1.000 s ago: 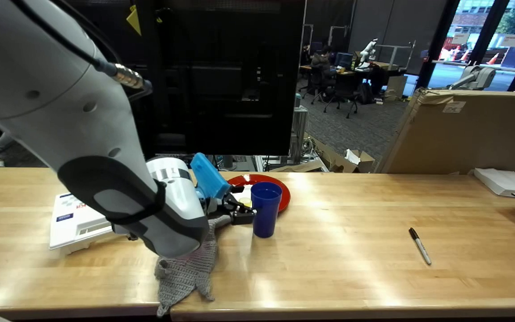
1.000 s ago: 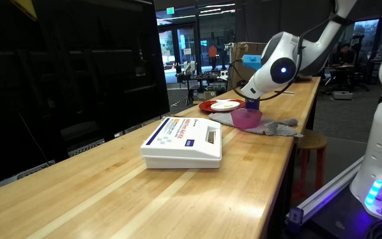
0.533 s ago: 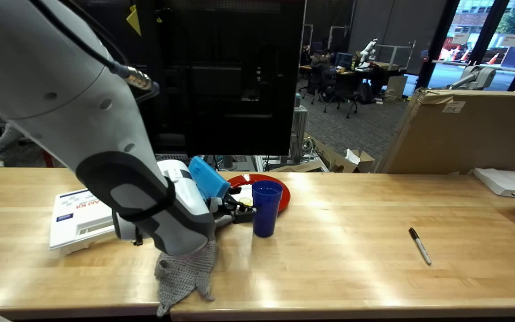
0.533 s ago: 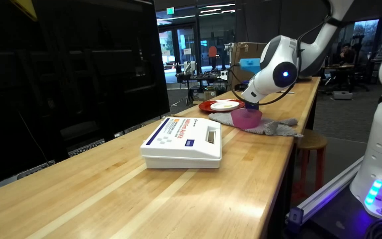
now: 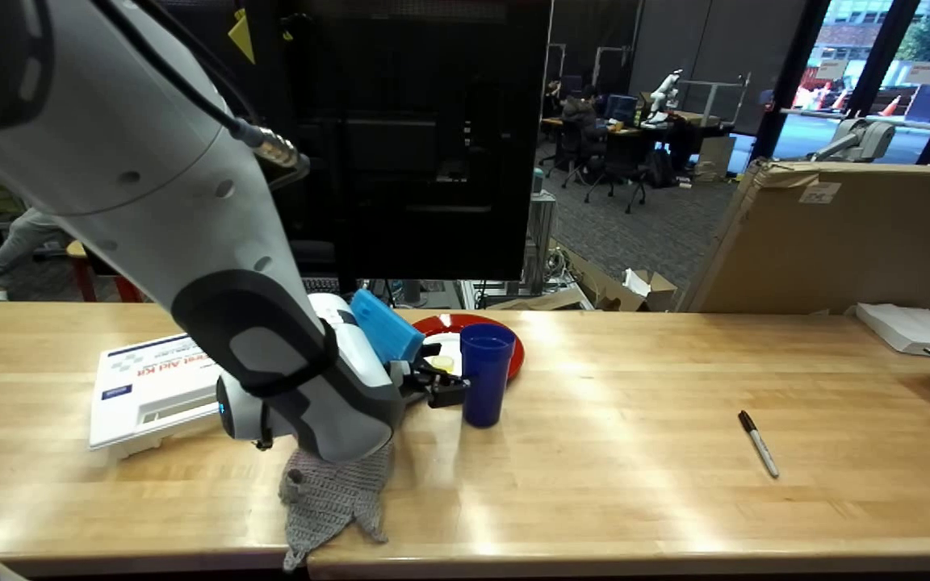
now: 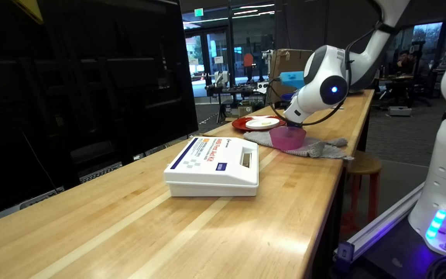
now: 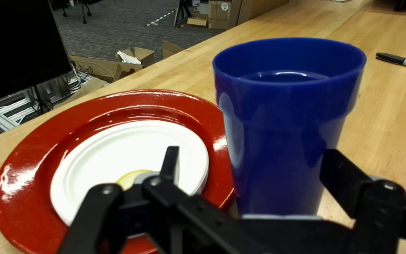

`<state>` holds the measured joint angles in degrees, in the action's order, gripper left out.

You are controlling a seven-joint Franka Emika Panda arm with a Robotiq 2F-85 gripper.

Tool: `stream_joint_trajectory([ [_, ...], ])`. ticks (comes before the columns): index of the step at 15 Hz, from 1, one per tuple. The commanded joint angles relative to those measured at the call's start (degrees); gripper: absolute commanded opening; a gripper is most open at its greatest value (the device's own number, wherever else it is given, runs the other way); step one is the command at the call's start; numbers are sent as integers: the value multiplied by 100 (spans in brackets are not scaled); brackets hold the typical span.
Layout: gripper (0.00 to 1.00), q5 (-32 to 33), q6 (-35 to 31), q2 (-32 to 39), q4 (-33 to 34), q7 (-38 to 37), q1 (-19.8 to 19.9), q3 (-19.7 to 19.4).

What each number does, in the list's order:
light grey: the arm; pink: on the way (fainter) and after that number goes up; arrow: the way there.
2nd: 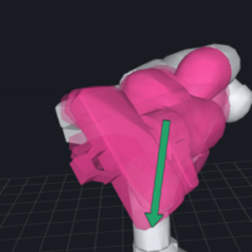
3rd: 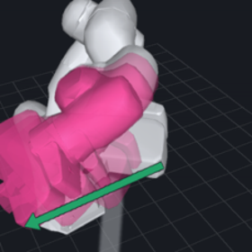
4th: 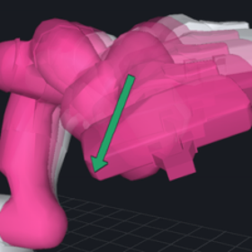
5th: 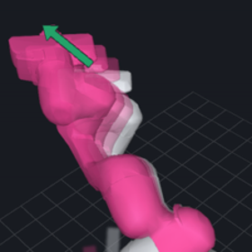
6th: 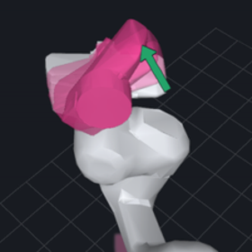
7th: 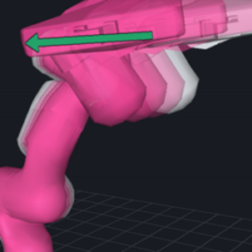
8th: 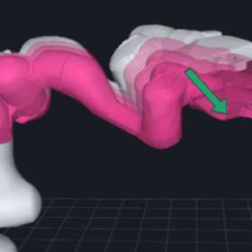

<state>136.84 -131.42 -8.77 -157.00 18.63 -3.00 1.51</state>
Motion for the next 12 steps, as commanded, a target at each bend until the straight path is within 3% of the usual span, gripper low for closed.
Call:
stream_joint_trajectory([
  [1, 100, 219, -104, 54, 101, -130, 84, -49],
  [11, 100, 144, -85, -8, 37, -95, 174, -103],
  [12, 75, 149, -98, -11, 23, -103, 180, -112],
])
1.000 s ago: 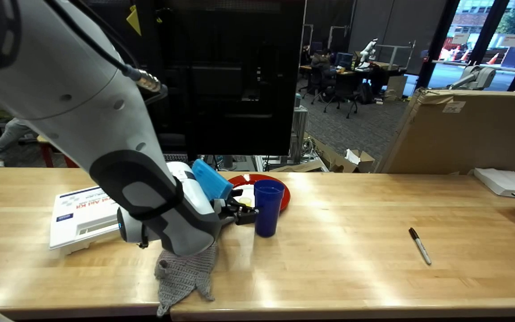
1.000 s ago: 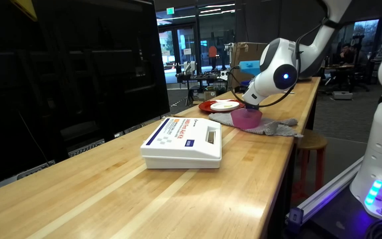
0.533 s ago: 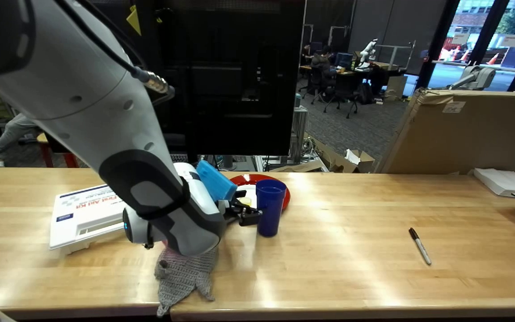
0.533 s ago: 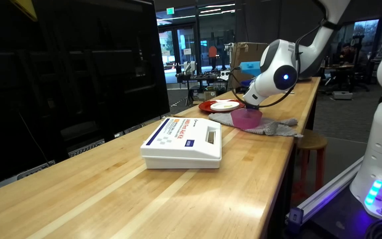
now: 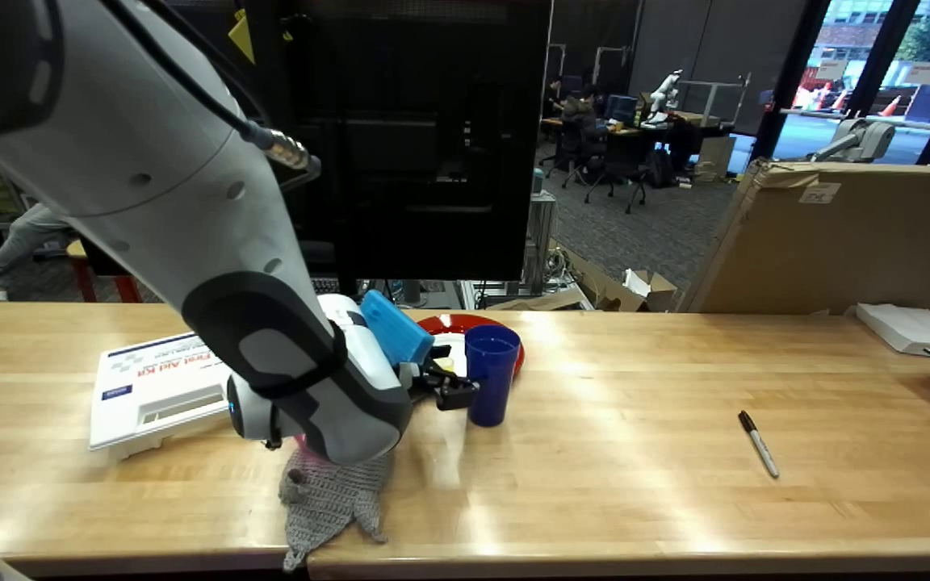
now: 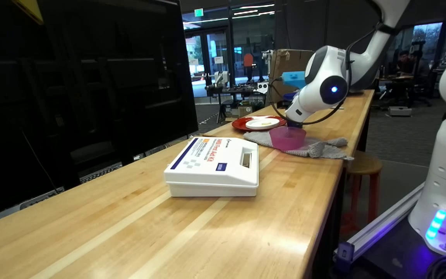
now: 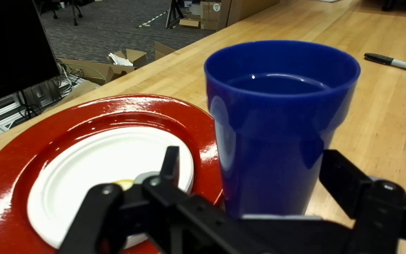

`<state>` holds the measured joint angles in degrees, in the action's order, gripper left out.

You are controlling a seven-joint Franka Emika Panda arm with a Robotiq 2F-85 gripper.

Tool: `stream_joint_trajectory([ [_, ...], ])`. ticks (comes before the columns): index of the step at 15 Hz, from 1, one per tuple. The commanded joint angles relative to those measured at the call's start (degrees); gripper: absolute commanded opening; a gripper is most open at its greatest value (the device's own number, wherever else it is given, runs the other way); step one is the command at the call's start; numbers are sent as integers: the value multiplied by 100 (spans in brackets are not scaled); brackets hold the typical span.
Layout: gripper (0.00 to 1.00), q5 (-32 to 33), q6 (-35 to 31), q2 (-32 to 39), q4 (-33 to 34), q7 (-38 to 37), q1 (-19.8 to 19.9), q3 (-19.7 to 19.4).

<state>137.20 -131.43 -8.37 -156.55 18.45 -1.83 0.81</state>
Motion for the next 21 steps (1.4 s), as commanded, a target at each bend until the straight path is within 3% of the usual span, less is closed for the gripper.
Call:
stream_joint_trajectory([
  [1, 74, 126, -126, -56, -29, -92, 69, -52],
  [10, 5, 134, -152, -95, -69, -258, 105, -123],
  [11, 1, 141, -150, -93, -68, -275, 104, -128],
  [14, 0, 118, -145, -116, -85, -293, 104, -133],
  [15, 9, 90, -127, -134, -105, -268, 102, -125],
  [16, 26, 46, -106, -162, -137, -250, 92, -110],
  [21, 56, -403, -34, -326, -355, -201, 27, -28],
])
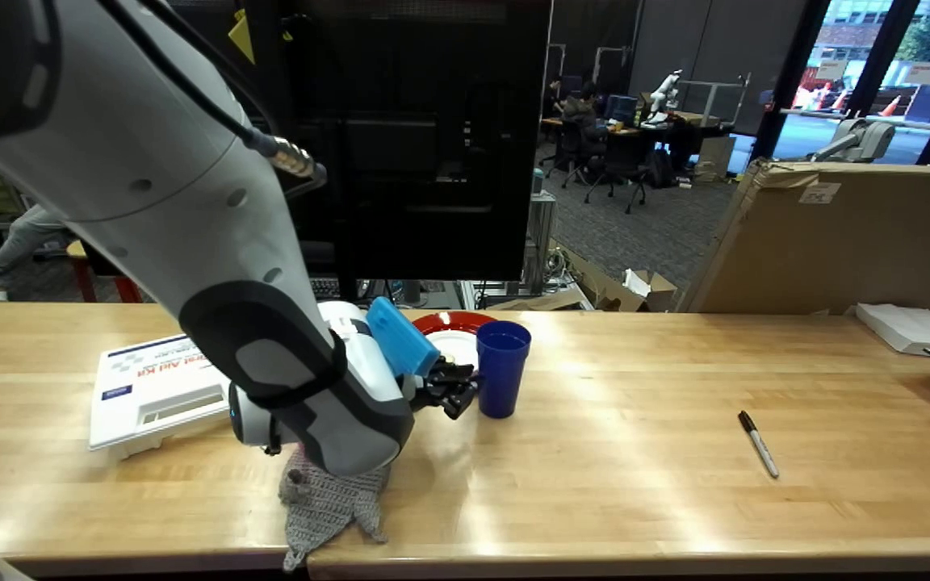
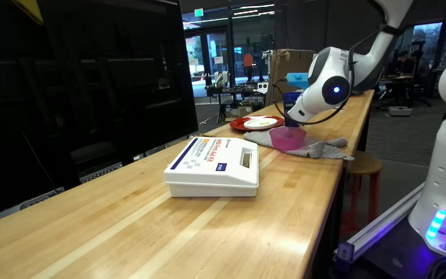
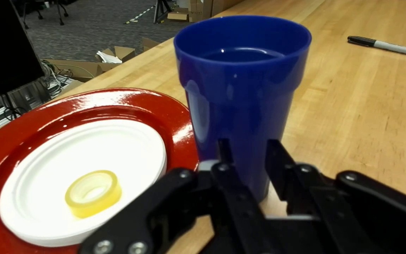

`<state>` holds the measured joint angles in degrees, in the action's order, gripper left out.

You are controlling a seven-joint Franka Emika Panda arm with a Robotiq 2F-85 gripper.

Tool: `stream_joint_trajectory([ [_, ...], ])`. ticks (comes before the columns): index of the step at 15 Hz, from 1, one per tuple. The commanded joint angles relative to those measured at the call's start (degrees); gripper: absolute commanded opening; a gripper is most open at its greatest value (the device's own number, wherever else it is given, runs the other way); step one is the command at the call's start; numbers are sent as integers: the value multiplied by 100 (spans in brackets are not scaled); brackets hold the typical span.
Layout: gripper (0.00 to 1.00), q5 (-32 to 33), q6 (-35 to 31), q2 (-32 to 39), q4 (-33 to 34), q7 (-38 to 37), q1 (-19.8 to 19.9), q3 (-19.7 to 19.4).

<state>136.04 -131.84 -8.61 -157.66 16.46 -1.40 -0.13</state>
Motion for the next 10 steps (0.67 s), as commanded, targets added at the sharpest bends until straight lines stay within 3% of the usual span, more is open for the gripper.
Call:
stream_joint_trajectory([
  [1, 62, -387, 4, -328, -288, -33, -33, 81],
  [6, 97, -628, -34, -206, -161, -59, -130, 162],
  [10, 100, -481, 29, -251, -198, 11, -196, 262],
])
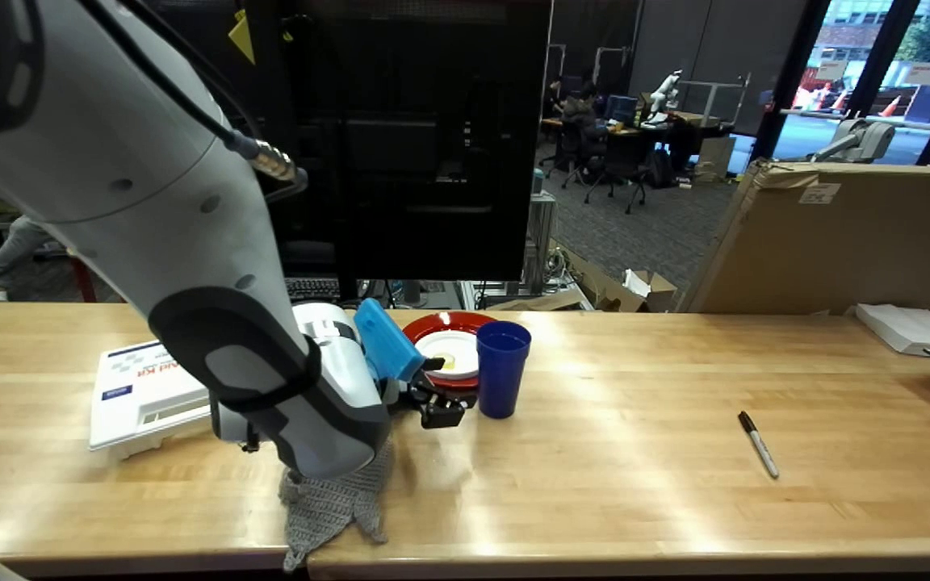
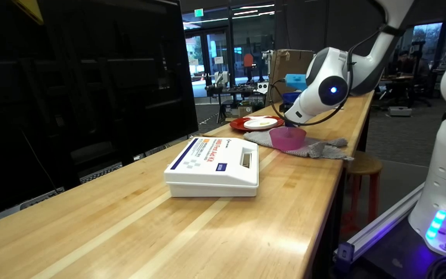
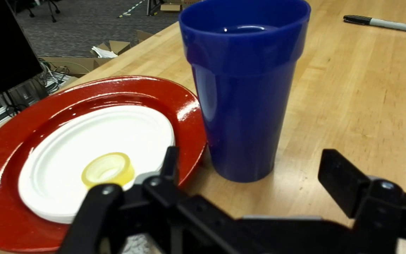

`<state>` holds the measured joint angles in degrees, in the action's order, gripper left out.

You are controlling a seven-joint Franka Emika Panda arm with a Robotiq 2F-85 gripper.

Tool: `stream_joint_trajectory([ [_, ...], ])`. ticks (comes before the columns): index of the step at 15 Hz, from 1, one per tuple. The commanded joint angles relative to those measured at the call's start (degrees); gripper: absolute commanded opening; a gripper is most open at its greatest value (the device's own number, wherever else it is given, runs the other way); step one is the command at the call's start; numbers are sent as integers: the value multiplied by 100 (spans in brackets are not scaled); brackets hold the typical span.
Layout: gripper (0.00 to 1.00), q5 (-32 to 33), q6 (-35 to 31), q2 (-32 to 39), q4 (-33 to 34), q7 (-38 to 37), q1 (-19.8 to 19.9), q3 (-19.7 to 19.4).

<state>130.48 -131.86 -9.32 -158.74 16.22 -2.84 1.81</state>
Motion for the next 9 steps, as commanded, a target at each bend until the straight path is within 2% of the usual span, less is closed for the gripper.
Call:
stream_joint_trajectory([
  [1, 100, 121, 60, -203, -137, 40, -60, 86],
  [9, 100, 460, 75, -38, -31, 62, -42, 96],
])
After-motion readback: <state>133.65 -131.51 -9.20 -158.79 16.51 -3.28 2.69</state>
